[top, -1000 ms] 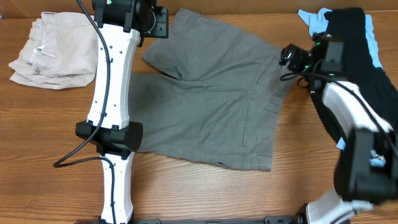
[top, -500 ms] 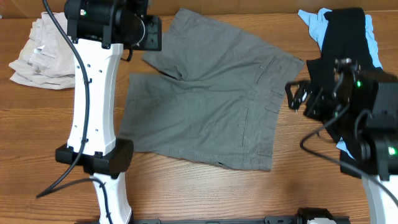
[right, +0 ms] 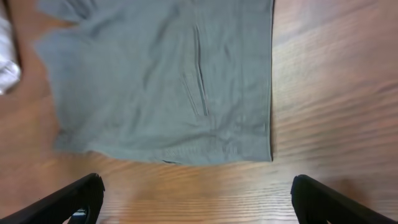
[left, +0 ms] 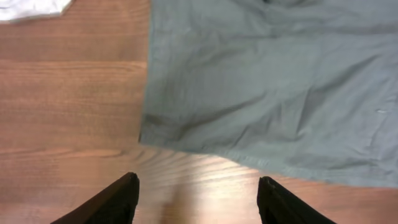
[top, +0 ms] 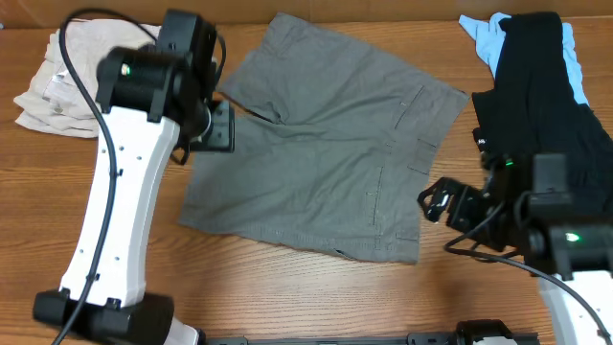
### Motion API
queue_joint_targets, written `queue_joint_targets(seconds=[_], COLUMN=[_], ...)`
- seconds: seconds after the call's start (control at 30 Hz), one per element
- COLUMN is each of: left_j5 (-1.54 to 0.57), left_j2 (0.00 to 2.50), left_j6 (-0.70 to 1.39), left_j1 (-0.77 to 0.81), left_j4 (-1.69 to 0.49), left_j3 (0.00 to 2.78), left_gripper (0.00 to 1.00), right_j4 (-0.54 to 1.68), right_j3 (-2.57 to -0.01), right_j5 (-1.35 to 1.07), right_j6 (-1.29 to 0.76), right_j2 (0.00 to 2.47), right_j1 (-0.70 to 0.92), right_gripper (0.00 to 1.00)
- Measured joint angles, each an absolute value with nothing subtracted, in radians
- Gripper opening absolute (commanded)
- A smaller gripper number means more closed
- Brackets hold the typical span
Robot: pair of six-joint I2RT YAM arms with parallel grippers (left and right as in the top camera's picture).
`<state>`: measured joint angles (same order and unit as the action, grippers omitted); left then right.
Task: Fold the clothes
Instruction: 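Lower both grippers to the shorts' bottom leg hems and grasp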
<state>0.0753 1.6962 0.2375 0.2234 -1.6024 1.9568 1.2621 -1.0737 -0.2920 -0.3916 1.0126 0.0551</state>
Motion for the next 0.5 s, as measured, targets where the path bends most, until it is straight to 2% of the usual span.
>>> queue_joint_targets(seconds=[0.27,0.5], left_j5=[0.082,0.037], left_j2=[1.688,1.687], left_j6=[0.264,0.279], left_j1=[0.212,0.107], left_j4=[-1.382,-1.153], left_j3=[1.545,1.255], left_gripper=[0.63,0.6], right_j4=[1.196,1.13], right_j3=[-0.876,-0.794], right_j5=[-0.291,-0.291], right_j6=[-0.468,-0.487], right_j2=[1.019,1.026], right_j1=[0.12,0.12], right_gripper=[1.0,0.98])
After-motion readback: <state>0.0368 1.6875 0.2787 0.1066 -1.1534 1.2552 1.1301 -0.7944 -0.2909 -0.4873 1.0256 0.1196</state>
